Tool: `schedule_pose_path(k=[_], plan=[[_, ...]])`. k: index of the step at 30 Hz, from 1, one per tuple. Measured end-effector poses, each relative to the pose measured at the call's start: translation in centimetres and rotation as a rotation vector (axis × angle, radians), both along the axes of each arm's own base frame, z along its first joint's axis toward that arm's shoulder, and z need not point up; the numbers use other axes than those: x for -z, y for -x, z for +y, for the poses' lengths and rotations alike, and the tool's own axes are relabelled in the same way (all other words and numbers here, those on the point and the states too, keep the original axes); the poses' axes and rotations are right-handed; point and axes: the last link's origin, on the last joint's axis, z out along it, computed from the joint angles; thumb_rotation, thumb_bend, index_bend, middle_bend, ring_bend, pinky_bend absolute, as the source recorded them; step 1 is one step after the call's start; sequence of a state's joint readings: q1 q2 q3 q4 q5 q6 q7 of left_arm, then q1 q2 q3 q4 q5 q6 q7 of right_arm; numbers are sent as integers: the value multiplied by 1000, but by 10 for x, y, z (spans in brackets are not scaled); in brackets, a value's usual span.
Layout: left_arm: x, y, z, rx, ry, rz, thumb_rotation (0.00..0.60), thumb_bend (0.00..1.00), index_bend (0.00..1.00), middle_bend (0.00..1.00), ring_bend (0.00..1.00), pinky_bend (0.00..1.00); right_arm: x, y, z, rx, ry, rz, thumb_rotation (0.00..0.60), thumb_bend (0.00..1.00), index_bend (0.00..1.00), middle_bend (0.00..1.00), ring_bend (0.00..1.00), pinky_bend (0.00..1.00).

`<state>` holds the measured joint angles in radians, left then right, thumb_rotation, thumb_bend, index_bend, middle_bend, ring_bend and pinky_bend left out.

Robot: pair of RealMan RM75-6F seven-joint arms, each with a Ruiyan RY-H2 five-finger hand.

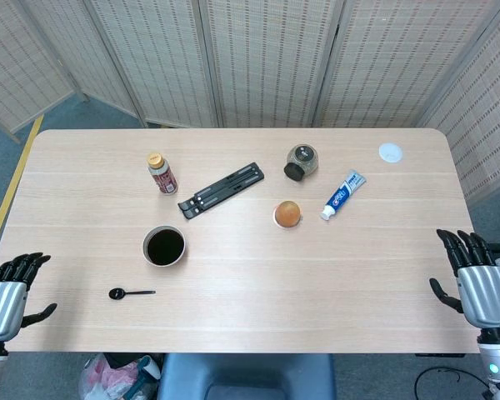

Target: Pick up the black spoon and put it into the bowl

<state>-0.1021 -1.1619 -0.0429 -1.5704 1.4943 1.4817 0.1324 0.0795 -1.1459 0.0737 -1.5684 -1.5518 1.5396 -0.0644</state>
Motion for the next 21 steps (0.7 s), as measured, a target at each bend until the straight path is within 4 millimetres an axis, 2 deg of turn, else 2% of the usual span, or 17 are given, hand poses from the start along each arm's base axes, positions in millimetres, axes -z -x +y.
schedule_pose_path(k=[21], plan=[[-1,-4,-2,30,-10,-29,600,177,233,197,167,220,-1,-2,5,-36,22,-15,600,233,0,171,138,113]])
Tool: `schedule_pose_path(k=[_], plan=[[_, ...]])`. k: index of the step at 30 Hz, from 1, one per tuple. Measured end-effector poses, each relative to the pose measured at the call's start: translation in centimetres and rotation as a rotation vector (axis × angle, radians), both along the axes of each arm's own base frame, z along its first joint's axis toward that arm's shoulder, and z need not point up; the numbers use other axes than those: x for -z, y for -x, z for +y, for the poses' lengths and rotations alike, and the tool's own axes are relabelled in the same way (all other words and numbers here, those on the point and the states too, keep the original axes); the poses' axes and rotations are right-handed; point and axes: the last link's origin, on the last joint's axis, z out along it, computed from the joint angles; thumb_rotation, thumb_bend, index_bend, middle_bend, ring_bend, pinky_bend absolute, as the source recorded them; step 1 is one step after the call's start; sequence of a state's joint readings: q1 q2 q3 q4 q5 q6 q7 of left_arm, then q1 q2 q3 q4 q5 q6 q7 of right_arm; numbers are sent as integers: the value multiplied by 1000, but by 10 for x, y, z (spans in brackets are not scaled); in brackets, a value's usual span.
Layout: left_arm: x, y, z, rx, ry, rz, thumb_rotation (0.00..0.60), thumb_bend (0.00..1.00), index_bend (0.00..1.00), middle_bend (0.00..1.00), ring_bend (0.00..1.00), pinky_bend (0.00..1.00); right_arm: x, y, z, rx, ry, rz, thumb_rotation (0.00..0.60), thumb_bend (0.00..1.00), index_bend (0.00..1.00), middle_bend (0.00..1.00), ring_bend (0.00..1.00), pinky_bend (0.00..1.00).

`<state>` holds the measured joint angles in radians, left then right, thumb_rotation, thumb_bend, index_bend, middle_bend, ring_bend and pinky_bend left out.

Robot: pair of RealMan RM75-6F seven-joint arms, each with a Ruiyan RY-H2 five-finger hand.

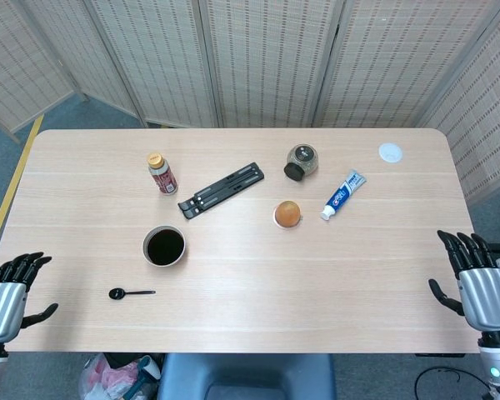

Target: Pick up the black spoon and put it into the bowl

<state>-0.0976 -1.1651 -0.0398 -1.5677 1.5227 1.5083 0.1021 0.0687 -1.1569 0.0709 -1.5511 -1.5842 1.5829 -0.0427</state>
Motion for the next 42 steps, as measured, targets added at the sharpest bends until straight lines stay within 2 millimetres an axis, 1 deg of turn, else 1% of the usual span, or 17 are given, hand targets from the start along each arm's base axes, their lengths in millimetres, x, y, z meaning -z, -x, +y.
schedule_pose_path(k=[2,4,7,11,13,15,18,20,22,23,25,28,31,34,39,42], plan=[[0,-1,0,8,1,-4,600,177,241,197,174,233,-1,0,1,-4,6,0,600,233,0,174,141,114],[1,-3,1,18,5,-13,600,177,260,211,186,280,-3,0,1,-7,12,-1,600,234,0,181,147,116],[3,-4,4,37,12,-34,600,177,301,309,273,369,-4,1,1,-9,16,0,600,233,0,187,152,124],[8,-8,12,62,34,-36,600,176,343,396,340,416,-4,1,-1,-14,17,1,600,233,0,192,156,124],[11,-11,16,75,51,-36,600,176,395,456,391,435,-5,1,-1,-15,17,2,600,233,6,207,156,124],[14,-13,19,84,71,-34,600,177,446,495,435,459,-4,1,-2,-15,12,3,600,234,15,218,156,124],[20,-16,25,101,109,-26,600,176,471,538,493,553,-2,1,-1,-15,-3,10,600,235,25,227,156,135],[24,-19,29,113,134,-22,600,176,488,583,526,623,-1,1,-2,-14,-2,10,600,235,32,230,157,141],[29,-22,33,123,155,-20,600,176,498,647,587,742,-1,2,-2,-13,0,9,600,236,34,231,156,141],[31,-23,35,127,164,-20,600,176,503,675,614,784,-1,2,-2,-13,1,9,600,236,34,232,156,141],[37,-27,40,137,184,-17,600,176,517,767,693,881,-2,2,-3,-14,2,9,600,236,34,237,156,141],[46,-31,45,146,216,-13,600,176,528,878,786,984,-3,2,-3,-15,3,10,600,236,39,246,156,141],[56,-36,51,147,253,-6,600,176,530,934,837,1000,-4,2,-3,-17,4,12,600,235,46,256,157,141],[67,-41,58,143,287,-4,600,176,543,967,869,1000,-5,2,-3,-16,6,10,600,236,46,261,157,141],[85,-50,65,131,314,-9,600,176,565,997,900,1000,-4,4,-4,-11,2,8,600,235,57,264,156,141],[93,-52,68,113,325,16,600,177,551,1000,904,1000,-4,4,-4,-15,1,6,600,235,60,266,156,141]])
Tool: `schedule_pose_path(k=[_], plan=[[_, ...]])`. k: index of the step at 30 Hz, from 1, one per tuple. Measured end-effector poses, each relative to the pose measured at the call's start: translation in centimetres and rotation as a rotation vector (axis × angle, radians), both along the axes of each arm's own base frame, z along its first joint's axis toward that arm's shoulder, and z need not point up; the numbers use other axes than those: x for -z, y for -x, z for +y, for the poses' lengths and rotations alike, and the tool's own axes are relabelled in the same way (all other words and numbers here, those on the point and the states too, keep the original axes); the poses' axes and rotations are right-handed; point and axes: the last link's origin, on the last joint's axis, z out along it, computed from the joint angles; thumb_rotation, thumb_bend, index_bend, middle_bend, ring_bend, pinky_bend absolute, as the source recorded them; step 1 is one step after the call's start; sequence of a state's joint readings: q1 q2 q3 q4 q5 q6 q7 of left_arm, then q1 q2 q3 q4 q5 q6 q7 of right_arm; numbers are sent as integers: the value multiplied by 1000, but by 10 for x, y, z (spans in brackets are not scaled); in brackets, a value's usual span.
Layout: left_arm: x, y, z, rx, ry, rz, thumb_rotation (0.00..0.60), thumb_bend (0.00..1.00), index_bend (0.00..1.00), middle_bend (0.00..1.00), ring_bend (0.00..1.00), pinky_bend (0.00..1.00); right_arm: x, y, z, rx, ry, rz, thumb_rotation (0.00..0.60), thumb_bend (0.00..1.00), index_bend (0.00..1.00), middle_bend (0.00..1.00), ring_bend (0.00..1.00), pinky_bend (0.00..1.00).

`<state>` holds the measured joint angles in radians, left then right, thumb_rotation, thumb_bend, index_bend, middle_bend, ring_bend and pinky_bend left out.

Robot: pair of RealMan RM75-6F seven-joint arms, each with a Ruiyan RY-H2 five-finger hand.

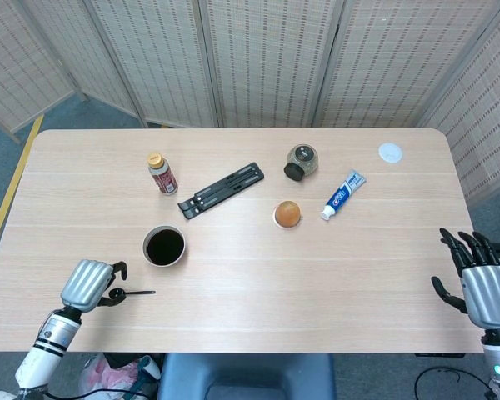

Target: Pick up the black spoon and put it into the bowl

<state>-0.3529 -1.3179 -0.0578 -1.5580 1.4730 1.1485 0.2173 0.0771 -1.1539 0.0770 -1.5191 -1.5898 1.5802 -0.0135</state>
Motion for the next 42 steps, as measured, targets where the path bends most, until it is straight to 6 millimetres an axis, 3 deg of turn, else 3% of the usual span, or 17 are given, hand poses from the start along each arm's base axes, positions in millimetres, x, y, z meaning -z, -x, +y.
schedule_pose_path(k=[13,42], plan=[[35,-18,10,-70,88,98,600,269,493,1000,904,1000,-1,6,2,15,5,-6,600,235,61,268,160,144],[68,-24,9,-198,124,239,600,373,521,1000,919,1000,0,18,-2,39,-5,-11,600,236,65,269,170,150]])
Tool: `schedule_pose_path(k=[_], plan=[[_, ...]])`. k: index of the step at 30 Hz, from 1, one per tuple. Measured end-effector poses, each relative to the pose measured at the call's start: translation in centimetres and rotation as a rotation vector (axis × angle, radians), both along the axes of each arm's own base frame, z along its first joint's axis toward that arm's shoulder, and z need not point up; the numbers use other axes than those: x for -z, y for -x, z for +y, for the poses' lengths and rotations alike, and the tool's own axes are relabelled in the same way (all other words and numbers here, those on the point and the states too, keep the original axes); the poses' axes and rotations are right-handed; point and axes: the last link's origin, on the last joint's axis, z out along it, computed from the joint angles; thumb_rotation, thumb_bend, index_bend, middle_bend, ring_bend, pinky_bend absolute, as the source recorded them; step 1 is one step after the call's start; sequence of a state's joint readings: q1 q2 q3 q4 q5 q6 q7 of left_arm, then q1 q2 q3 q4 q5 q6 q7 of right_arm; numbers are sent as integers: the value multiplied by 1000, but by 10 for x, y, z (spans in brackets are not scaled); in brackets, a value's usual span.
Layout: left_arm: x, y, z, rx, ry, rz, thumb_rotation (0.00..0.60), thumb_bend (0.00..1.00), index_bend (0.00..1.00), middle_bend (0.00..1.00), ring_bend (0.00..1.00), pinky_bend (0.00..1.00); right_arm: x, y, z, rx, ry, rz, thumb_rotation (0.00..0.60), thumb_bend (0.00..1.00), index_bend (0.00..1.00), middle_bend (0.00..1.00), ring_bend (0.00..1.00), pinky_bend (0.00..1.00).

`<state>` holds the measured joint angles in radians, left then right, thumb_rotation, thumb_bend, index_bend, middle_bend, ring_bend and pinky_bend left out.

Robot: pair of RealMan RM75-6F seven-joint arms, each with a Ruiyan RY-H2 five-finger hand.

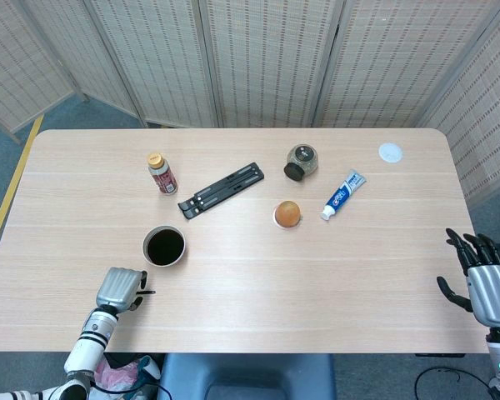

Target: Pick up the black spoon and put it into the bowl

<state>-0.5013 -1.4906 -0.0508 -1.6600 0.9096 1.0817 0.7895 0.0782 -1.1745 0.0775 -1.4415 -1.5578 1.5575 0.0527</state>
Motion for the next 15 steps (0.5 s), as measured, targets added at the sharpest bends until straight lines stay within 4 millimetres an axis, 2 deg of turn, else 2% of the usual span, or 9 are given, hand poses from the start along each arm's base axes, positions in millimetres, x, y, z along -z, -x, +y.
schedule_pose_path(k=[15], plan=[[11,-6,3,-8,6,100,600,385,523,1000,921,1000,0,5,2,14,2,-7,600,235,65,269,170,150]])
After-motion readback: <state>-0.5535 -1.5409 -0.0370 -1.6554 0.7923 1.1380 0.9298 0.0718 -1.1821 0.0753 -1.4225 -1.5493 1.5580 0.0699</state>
